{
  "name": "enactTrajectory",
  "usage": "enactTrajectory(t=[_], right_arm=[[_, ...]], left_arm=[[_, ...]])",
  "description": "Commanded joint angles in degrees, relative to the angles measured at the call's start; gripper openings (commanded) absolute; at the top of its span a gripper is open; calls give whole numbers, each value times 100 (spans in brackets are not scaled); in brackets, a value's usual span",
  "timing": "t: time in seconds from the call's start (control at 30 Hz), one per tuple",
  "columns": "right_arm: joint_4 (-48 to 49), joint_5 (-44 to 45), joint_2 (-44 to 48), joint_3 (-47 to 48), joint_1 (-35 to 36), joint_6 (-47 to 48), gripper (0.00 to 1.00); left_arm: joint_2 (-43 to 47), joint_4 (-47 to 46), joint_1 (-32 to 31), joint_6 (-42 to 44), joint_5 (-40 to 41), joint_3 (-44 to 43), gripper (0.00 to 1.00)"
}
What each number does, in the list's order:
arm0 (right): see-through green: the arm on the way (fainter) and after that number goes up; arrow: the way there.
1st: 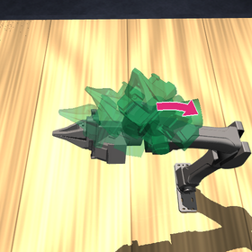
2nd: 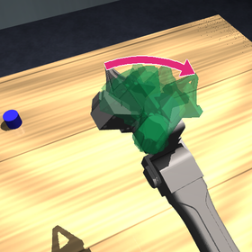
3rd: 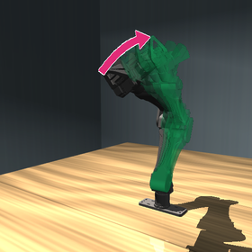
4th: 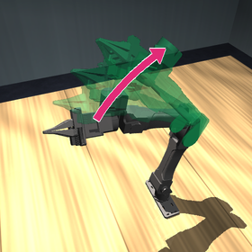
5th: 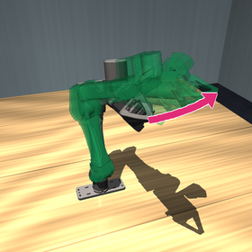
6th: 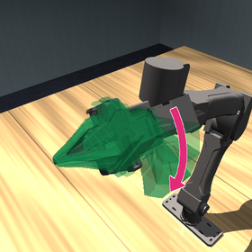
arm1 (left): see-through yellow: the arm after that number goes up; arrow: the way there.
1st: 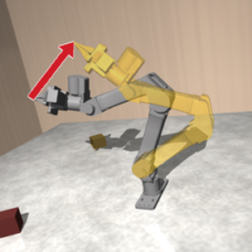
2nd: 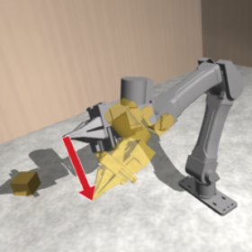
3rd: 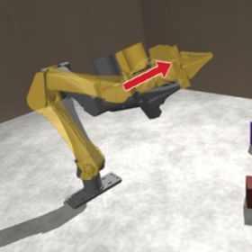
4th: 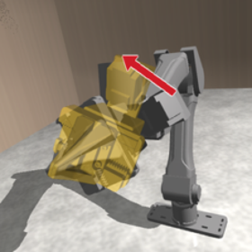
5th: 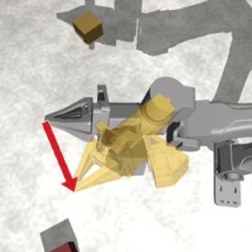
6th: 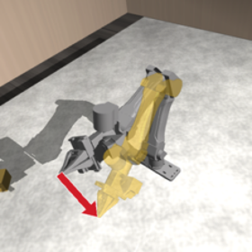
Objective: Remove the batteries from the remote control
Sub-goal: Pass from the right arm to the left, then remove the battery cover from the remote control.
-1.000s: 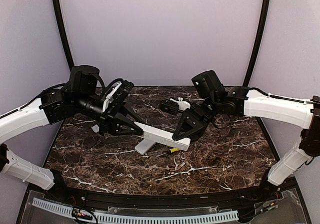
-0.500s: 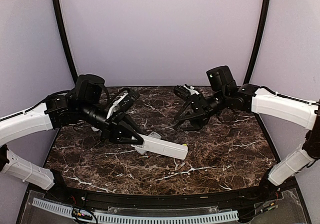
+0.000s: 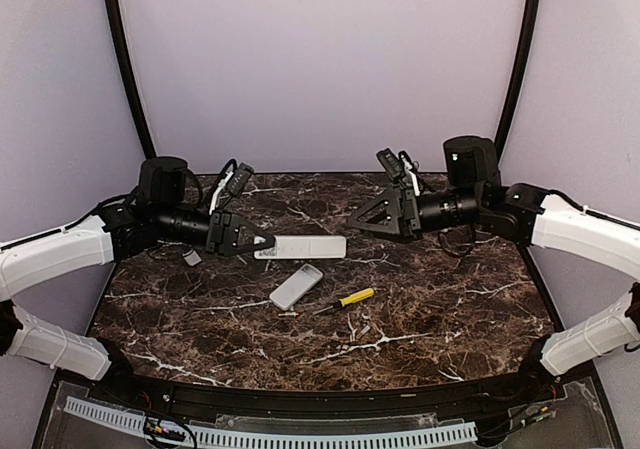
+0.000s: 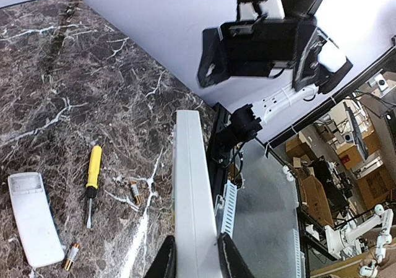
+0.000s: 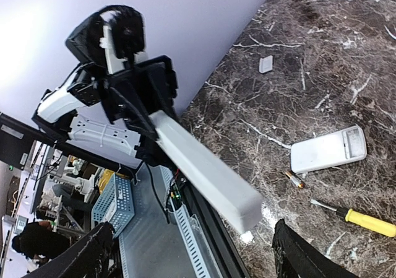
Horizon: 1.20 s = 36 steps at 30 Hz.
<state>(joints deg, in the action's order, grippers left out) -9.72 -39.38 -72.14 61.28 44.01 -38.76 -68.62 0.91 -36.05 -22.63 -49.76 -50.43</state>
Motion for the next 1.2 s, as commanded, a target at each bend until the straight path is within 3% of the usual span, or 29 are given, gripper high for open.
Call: enactTrajectory(t=[0.0,0.17,0.6,0.73,0.97,1.17], right_arm=[[934,828,-227,-384,297,-213,87],[911,910,-386,-373,447,-132,87],[661,799,-819,75,836,185,78],[820,826,-841,55,837,92,68],[847,896,-807,-36,837,3,41],[705,1036,-727,-81,837,53,29]], left_arm=[[-31,-1124,206,-449,-946,89,0],[-358,-1428,410,-444,-1768,84,0],[-445,-1349,533,-215,-1679,148,0],[-431,-1244,536,-124,-1660,135,0],[-389,-1103,546,1,-1582,121,0],[-360,-1027,576,64,-1597,105,0]])
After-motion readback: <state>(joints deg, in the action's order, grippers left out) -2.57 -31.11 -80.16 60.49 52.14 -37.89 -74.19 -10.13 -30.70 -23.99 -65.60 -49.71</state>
